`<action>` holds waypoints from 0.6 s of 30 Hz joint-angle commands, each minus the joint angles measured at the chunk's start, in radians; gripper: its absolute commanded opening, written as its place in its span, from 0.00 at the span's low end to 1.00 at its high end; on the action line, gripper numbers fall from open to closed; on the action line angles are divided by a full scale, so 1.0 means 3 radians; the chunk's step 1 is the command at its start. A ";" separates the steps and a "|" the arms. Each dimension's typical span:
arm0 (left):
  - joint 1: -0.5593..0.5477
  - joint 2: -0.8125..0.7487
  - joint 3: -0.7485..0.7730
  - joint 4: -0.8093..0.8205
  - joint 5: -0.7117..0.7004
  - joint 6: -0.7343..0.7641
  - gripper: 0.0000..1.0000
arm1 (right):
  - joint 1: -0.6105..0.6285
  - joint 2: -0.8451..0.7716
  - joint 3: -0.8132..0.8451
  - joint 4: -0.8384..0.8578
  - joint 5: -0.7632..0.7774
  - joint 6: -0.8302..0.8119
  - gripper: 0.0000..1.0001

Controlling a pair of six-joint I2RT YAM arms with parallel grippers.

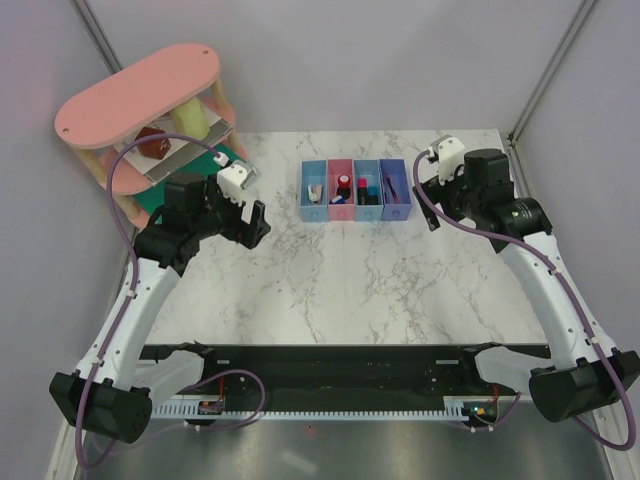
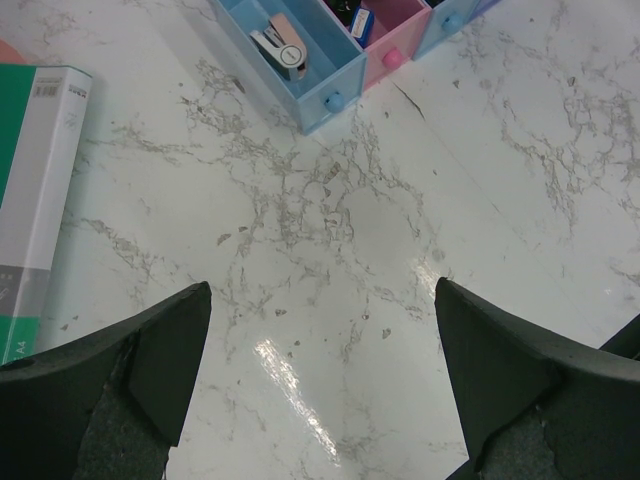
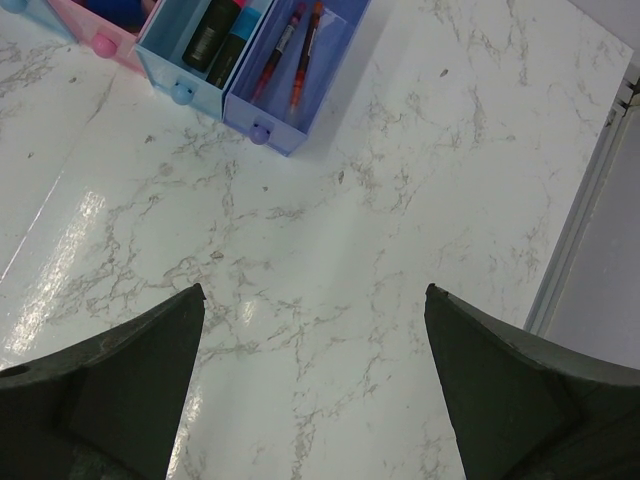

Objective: Sort the stationery into containers
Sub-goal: Reset both arms

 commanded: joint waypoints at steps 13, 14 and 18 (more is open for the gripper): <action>0.0027 -0.0055 -0.0011 0.0127 -0.0006 -0.0126 1.00 | -0.0011 -0.0009 0.0034 0.0148 0.0121 0.0049 0.98; 0.0027 -0.0055 -0.0011 0.0127 -0.0016 -0.0121 1.00 | -0.0011 -0.0009 0.0034 0.0153 0.0131 0.0054 0.98; 0.0027 -0.0040 0.0005 0.0137 -0.0006 -0.0131 1.00 | -0.0011 -0.0004 0.0034 0.0163 0.0146 0.0049 0.98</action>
